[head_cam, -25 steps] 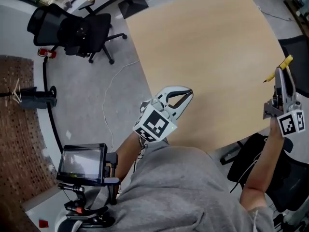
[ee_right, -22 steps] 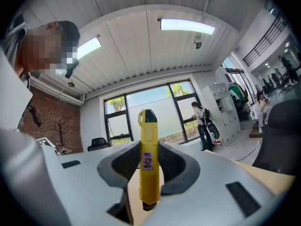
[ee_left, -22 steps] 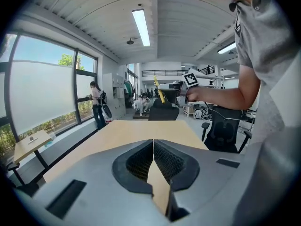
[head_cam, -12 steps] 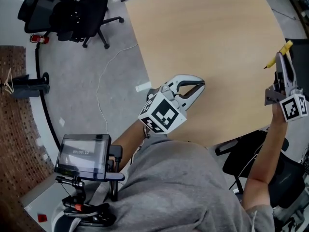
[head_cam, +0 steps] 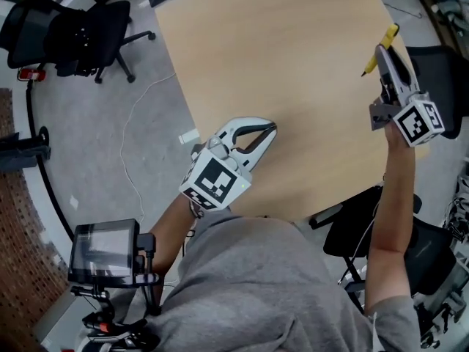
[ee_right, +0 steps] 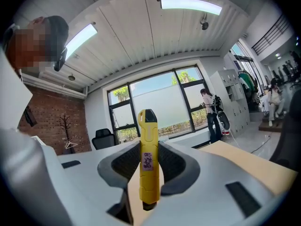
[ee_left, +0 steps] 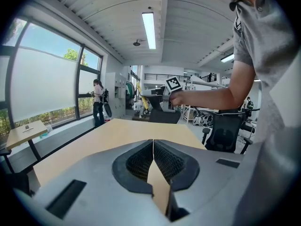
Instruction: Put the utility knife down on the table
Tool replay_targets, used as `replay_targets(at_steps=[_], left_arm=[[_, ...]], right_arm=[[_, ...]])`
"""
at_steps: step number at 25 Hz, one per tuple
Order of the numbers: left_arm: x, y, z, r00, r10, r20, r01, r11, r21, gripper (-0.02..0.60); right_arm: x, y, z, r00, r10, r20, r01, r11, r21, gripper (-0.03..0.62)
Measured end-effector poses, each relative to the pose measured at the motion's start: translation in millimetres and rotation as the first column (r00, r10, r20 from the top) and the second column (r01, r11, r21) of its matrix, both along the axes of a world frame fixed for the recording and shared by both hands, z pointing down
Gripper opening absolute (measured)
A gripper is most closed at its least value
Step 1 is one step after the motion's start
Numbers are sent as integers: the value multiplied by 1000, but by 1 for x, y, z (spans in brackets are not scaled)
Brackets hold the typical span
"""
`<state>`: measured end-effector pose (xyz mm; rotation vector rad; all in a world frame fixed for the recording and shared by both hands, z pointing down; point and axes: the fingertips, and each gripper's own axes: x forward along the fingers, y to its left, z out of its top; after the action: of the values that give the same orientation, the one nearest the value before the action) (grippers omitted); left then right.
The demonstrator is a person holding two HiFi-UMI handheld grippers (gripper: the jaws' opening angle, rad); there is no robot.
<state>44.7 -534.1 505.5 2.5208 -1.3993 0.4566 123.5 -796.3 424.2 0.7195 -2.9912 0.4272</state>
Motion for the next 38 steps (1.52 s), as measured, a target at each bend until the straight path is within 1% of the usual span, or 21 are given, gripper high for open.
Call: replay_targets(at_steps=[5,8,16,20,26,30,38], left_arm=[[2,5,0,1000,8,-13,-8,1000,1,6],[-3,2,7,1000,2,-22,-2,1000,-4,6],[-31,-12,33,999,-28,-37,27,999,-38,6],[-33,-15,43,998,-43,-44,41,998,-49,6],[-33,-20,58,997,-42,-58,39,998,-57,6],[-34,-21,61,997,-50,-61,46,997,-64,6],[-33,-21,70,995,-59,-79,52,994,-93,6]], right_arm=[[-9,-10,2,999,-2,-35,2,1000,12,118],[-19,-24,7,998,1,-58,0,1000,20,118],[-60,-68,45,991,-28,-128,30,999,19,118],[-69,-87,62,985,-35,-167,39,999,19,118],[-78,-111,99,967,-41,-253,46,999,12,118],[-87,-119,117,953,-64,-297,68,998,0,118],[-87,-135,146,916,-92,-390,96,995,-9,118]])
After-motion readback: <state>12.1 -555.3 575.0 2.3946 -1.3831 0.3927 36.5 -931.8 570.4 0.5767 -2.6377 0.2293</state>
